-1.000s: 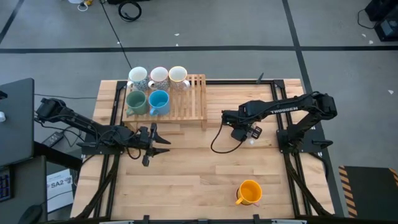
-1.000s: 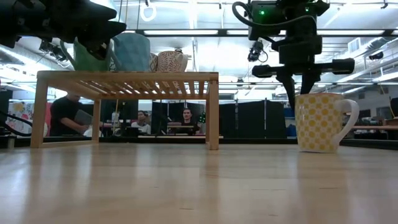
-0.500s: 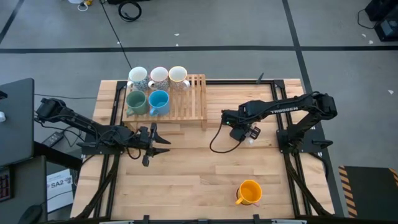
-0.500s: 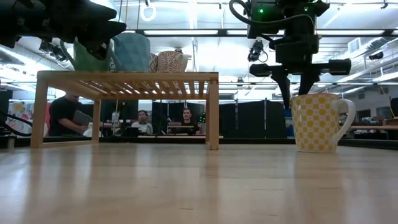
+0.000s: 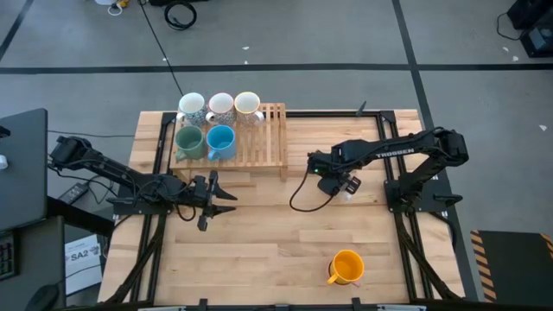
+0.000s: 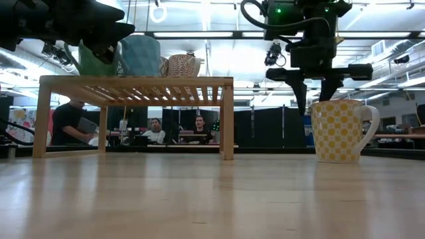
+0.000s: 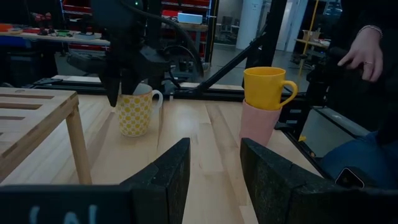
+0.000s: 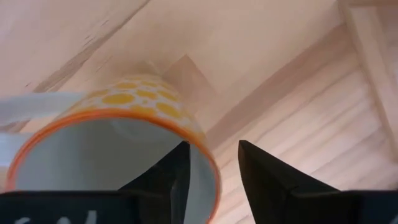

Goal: Place coffee mugs
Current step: Put the white-yellow patterned mug on the shelf

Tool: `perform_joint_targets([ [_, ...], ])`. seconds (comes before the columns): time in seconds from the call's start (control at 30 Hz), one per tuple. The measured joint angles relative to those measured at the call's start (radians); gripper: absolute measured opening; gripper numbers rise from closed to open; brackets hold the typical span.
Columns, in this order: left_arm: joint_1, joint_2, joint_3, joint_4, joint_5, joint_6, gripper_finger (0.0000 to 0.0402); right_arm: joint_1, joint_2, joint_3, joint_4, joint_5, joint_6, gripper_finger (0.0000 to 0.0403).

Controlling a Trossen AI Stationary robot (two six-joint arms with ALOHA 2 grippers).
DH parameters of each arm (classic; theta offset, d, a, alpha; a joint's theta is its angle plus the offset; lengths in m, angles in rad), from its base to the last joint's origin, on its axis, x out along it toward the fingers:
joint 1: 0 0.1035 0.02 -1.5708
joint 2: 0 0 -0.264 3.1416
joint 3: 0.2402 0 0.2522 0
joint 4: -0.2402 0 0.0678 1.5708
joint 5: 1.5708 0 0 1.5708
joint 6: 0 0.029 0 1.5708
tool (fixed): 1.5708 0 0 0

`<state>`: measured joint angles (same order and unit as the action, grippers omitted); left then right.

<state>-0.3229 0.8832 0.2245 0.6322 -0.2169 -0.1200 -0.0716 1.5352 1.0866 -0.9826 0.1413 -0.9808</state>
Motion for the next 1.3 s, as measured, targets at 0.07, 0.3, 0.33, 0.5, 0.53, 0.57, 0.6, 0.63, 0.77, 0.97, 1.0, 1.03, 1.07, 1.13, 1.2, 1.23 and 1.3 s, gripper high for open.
perform_joint_targets([
  [0.07,0.0,0.0,0.0,0.0,0.0,0.0,0.0148,0.002,0.0,0.0,0.01,0.018,0.039,0.014],
  [0.3,0.0,0.0,0.0,0.0,0.0,0.0,0.0148,0.01,0.0,0.0,0.002,0.026,0.044,0.0139],
  [0.33,0.0,0.0,0.0,0.0,0.0,0.0,0.0148,0.012,0.0,0.0,0.002,0.026,0.044,0.0139],
  [0.5,0.0,0.0,0.0,0.0,0.0,0.0,0.0148,0.019,-0.01,0.0,-0.009,0.027,0.038,0.0139],
  [0.53,0.0,0.0,0.0,0.0,0.0,0.0,0.0148,0.021,-0.016,0.0,-0.012,0.027,0.037,0.0139],
  [0.57,0.0,0.0,0.0,0.0,0.0,0.0,0.0148,0.022,-0.023,0.0,-0.013,0.027,0.037,0.0139],
  [0.6,0.0,0.0,0.0,0.0,0.0,0.0,0.0148,0.024,-0.033,0.0,-0.014,0.028,0.036,0.0139],
  [0.63,0.0,0.0,0.0,0.0,0.0,0.0,0.0148,0.025,-0.043,0.0,-0.015,0.033,0.036,0.0139],
  [0.77,0.0,0.0,0.0,0.0,0.0,0.0,0.0148,0.027,-0.097,0.0,-0.015,0.076,0.036,0.0139],
  [0.97,0.0,0.0,0.0,0.0,0.0,0.0,0.0148,0.027,-0.21,0.0,-0.015,0.189,0.08,0.0139],
  [1.0,0.0,0.0,0.0,0.0,0.0,0.0,0.0148,0.027,-0.233,0.0,-0.015,0.206,0.114,0.0139],
  [1.03,0.0,0.0,0.0,0.0,0.0,0.0,0.0148,0.027,-0.256,0.0,-0.015,0.218,0.163,0.0139],
  [1.07,0.0,0.0,0.0,0.0,0.0,0.0,0.0148,0.027,-0.279,0.0,-0.015,0.226,0.227,0.0139],
  [1.13,0.0,0.0,0.0,0.0,0.0,0.0,0.0148,0.03,-0.324,0.0,-0.016,0.232,0.389,0.0139],
  [1.2,0.0,0.0,0.0,0.0,0.0,0.0,0.0148,0.037,-0.372,0.0,-0.016,0.231,0.596,0.0139],
  [1.23,0.0,0.0,0.0,0.0,0.0,0.0,0.0148,0.043,-0.395,0.0,-0.017,0.224,0.711,0.0139],
  [1.3,0.0,0.0,0.0,0.0,0.0,0.0,0.0148,0.054,-0.442,0.0,-0.024,0.178,0.938,0.0139],
])
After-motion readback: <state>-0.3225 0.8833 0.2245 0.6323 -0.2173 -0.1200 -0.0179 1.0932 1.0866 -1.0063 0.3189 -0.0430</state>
